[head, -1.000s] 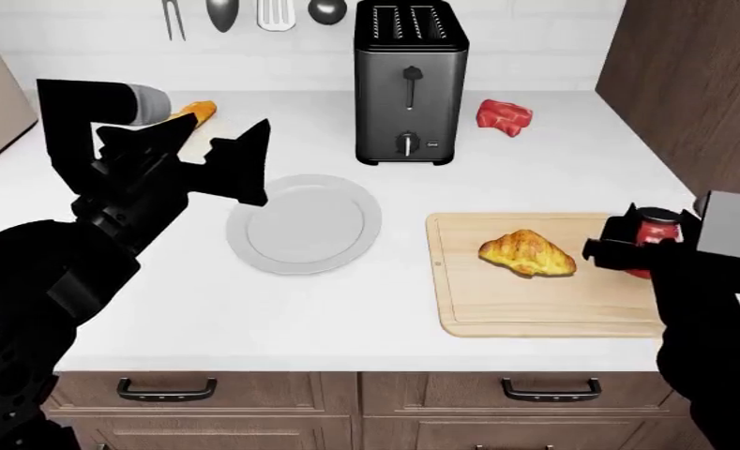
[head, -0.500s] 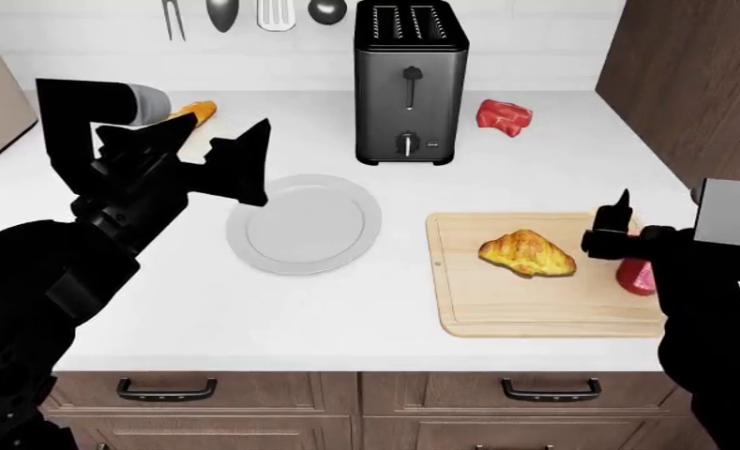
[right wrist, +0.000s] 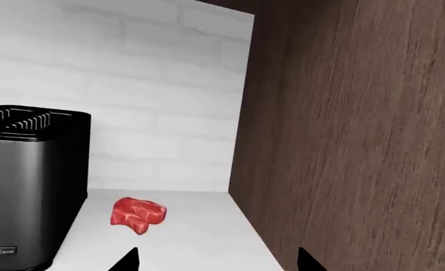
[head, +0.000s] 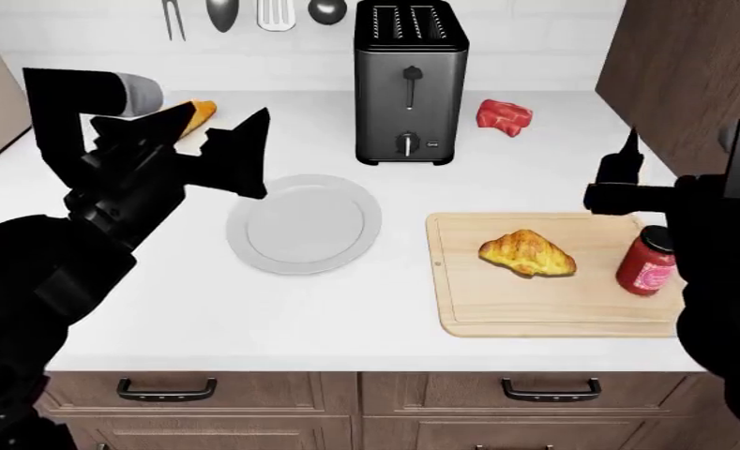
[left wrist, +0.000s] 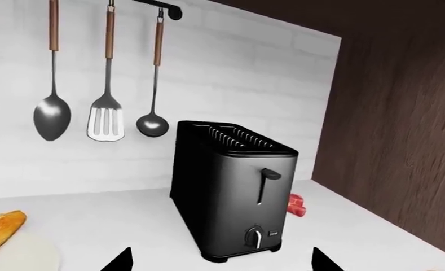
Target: From the different types of pastries on the counter, select a croissant and place it on the cutting board. Then retrieve a jar of jam from the cabinet and place it alongside the croissant on the cutting board.
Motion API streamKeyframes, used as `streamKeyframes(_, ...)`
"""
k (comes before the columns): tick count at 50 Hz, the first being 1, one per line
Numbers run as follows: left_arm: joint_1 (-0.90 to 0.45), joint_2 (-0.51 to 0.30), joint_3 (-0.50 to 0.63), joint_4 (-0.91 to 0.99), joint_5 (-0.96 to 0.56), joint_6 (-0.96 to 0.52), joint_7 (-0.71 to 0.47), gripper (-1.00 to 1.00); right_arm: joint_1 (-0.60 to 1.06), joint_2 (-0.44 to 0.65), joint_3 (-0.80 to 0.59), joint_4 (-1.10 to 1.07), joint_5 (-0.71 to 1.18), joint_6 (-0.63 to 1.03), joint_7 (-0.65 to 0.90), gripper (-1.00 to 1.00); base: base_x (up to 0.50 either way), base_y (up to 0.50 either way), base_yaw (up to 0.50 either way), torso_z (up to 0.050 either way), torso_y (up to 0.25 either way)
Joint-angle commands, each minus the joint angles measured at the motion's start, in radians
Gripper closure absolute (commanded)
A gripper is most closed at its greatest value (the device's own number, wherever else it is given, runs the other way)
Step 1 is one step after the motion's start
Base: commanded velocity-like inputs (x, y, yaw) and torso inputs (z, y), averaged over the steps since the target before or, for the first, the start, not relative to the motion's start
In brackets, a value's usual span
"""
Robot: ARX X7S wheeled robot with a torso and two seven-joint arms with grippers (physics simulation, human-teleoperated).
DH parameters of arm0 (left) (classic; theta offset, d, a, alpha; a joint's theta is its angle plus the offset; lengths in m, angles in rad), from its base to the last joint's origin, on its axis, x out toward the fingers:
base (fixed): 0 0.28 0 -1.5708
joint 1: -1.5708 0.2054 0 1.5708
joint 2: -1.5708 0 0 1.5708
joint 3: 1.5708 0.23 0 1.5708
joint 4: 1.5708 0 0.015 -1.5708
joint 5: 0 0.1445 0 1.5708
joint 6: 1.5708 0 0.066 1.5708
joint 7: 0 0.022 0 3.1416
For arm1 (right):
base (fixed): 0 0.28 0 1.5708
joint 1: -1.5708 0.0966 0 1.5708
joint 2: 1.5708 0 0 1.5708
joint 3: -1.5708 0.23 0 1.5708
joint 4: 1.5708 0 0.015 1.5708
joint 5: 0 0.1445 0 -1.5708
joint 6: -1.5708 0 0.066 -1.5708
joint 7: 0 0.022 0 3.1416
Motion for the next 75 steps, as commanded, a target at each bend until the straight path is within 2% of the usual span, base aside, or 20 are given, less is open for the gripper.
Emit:
streamKeyframes(1,-0.029,0.017,-0.034,0.024,-0.036,-0.002,-0.016,-1.00,0.072,-0.020,-0.027,-0.082,-0.005,-0.003,-0.003,-1.00,0.00,0.00,0.00,0.000,0.000)
streamKeyframes(8,-0.032,0.045,-0.066,0.047,-0.043,0.047,-0.028,-1.00,0.098,-0.045,-0.087,-0.105,-0.103,-0.048,0.019,-1.00,0.00,0.00,0.00,0.000,0.000)
streamKeyframes(15,0.018,0.092,-0.083,0.039,-0.013,0.184,0.006,-1.00,0.109,-0.061,-0.152,-0.121,-0.209,-0.112,0.027,-1.00,0.00,0.00,0.00,0.000,0.000)
streamKeyframes(26,0.155,0.130,-0.091,0.151,0.082,0.405,0.025,-1.00,0.043,-0.078,-0.201,-0.131,-0.344,-0.256,0.054,-1.00,0.00,0.00,0.00,0.000,0.000)
streamKeyframes(44,0.363,0.142,-0.119,0.300,0.108,0.573,0.053,-1.00,-0.083,-0.039,-0.250,-0.285,-0.409,-0.304,0.084,-1.00,0.00,0.00,0.00,0.000,0.000)
streamKeyframes(58,0.413,0.146,-0.153,0.293,0.056,0.645,0.080,-1.00,-0.121,-0.033,-0.259,-0.322,-0.423,-0.335,0.092,-1.00,0.00,0.00,0.00,0.000,0.000)
streamKeyframes(75,0.451,0.160,-0.136,0.287,0.055,0.731,0.133,-1.00,-0.144,-0.039,-0.267,-0.325,-0.473,-0.374,0.118,-1.00,0.00,0.00,0.00,0.000,0.000)
